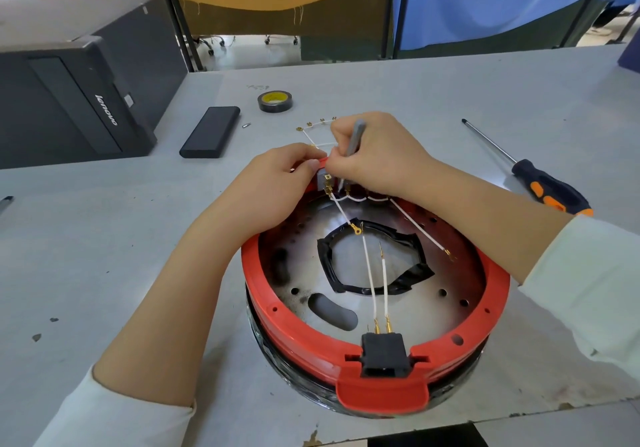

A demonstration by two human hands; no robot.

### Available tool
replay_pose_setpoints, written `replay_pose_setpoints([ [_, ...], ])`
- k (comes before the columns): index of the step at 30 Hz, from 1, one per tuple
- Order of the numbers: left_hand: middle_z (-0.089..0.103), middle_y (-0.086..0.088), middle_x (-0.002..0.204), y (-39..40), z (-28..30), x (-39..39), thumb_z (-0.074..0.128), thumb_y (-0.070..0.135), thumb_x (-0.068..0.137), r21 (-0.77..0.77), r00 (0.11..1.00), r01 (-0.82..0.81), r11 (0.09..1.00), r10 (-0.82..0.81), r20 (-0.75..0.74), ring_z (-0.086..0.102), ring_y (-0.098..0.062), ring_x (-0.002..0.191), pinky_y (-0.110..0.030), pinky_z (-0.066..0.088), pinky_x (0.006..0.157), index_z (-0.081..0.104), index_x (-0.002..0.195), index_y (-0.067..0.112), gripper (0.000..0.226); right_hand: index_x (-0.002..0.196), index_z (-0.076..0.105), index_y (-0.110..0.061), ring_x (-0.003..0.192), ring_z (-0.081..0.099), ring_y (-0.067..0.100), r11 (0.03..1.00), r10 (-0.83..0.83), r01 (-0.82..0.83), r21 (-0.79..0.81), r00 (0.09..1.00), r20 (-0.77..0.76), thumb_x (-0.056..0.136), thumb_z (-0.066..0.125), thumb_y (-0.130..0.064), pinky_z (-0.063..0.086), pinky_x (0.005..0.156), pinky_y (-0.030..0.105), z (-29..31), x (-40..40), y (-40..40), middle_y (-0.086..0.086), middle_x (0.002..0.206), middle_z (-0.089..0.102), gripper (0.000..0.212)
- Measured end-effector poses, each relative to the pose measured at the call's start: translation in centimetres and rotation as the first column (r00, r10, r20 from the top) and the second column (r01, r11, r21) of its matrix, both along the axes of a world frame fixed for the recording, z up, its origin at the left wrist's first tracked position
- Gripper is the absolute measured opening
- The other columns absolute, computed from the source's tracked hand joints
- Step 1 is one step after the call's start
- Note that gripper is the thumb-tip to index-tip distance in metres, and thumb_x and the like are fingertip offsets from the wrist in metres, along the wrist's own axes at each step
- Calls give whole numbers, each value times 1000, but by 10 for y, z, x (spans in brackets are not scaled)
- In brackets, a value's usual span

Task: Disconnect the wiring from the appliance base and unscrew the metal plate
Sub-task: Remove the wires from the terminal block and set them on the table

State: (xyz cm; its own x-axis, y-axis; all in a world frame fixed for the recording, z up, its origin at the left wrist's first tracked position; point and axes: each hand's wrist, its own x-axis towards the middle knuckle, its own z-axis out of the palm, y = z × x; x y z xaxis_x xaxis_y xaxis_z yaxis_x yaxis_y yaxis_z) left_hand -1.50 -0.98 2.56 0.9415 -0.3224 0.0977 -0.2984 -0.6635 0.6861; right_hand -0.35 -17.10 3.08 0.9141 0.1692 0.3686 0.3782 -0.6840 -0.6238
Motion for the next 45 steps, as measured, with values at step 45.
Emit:
replay_pose_setpoints([
  [45, 63, 8, 114, 0, -1, 1, 39, 28, 100, 8, 1000, 3, 1000, -3, -1, 54, -11, 103, -20, 38, 78, 59, 121, 30, 30, 55, 33, -15, 30, 33, 8, 988, -58, 79, 132, 986, -157, 77, 56, -11, 28, 33, 16, 8, 12, 4, 4, 49, 36, 32],
])
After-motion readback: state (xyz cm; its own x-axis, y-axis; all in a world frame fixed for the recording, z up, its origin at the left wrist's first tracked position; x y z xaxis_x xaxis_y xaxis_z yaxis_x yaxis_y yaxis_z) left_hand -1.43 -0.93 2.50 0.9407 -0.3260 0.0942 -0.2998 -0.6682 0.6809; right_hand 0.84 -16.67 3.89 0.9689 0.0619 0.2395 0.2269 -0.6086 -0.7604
